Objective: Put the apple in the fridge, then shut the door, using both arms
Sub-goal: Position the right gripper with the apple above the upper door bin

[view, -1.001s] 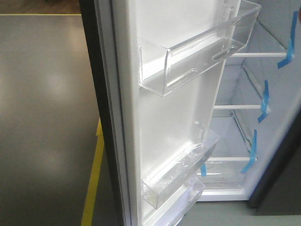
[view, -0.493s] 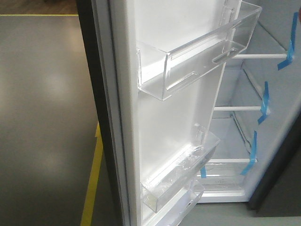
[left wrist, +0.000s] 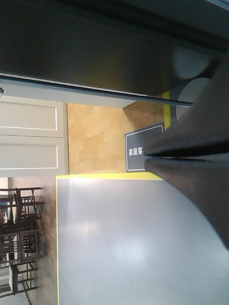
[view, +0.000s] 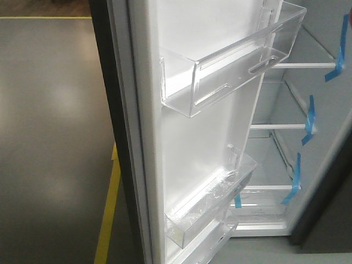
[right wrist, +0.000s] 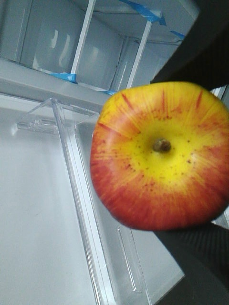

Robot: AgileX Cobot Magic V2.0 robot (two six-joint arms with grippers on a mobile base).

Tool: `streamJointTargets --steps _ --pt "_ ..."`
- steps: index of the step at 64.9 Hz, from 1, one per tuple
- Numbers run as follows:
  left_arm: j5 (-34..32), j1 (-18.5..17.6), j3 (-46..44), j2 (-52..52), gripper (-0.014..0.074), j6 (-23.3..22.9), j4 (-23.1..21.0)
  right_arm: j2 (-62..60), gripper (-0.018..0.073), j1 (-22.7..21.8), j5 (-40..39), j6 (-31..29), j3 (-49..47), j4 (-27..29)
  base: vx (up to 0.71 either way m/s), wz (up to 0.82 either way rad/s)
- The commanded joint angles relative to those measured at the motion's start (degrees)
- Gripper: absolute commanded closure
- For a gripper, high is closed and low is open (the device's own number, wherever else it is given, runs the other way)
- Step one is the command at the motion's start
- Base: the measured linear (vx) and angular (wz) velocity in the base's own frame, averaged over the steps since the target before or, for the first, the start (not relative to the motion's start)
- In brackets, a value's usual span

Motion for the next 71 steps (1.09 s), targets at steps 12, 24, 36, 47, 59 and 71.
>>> streamJointTargets --steps 12,24,36,47,59,71 --pt "-4.07 0.07 1.63 -0.95 0.0603 -0.38 -0.05 -0.73 0.0568 -0.14 -3.77 -0.38 -1.63 1.97 0.00 0.00" --pt "-4.07 0.07 1.63 -0.95 0.0603 -0.38 -0.05 -0.73 0.0568 -0.14 -3.77 -0.38 -1.63 1.97 0.00 0.00" --pt "-4.07 0.07 1.63 -0.95 0.0603 -0.38 -0.05 -0.73 0.0568 -0.14 -3.77 -0.38 -1.63 1.97 0.00 0.00" --pt "-4.07 0.07 1.63 -0.95 0.0603 -0.38 -0.05 -0.73 0.0568 -0.14 -3.77 -0.38 -1.63 1.97 0.00 0.00" --pt "-4.07 0.07 1.63 -0.95 0.0603 -0.38 -0.05 -0.73 0.0568 -0.14 -3.62 -0.38 -1.63 2.07 0.00 0.00" --pt "-4.07 0.07 1.63 -0.95 0.0603 -0.38 -0.05 -0.73 0.0568 -0.14 -4.01 -0.48 -1.63 3.51 0.00 0.00"
